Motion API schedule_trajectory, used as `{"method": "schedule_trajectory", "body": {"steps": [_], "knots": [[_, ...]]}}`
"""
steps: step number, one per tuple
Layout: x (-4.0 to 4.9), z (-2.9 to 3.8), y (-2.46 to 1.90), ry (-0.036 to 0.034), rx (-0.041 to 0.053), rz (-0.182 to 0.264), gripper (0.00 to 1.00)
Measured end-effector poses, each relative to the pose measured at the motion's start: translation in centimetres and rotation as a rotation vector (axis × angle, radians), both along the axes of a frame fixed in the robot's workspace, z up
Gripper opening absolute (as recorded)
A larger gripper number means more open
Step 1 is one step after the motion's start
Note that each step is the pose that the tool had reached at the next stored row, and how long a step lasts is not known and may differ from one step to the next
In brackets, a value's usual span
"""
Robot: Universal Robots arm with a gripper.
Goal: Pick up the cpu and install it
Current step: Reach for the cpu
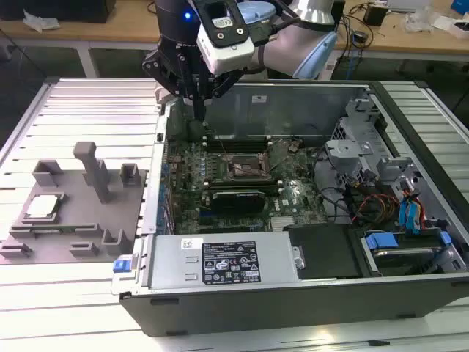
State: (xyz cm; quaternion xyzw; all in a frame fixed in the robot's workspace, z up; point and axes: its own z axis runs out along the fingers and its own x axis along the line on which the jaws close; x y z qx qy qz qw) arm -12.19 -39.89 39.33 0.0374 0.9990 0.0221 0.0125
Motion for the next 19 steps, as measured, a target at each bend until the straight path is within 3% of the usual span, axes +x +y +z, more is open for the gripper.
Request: {"method": "schedule_trajectory", "body": {"steps": [12, 19], "knots": [[-0.14, 0.0, 0.0, 0.0, -0.0001, 0.0, 0.11], [-0.72, 0.0, 0.0, 0.0, 0.0, 0.0, 0.11]]}}
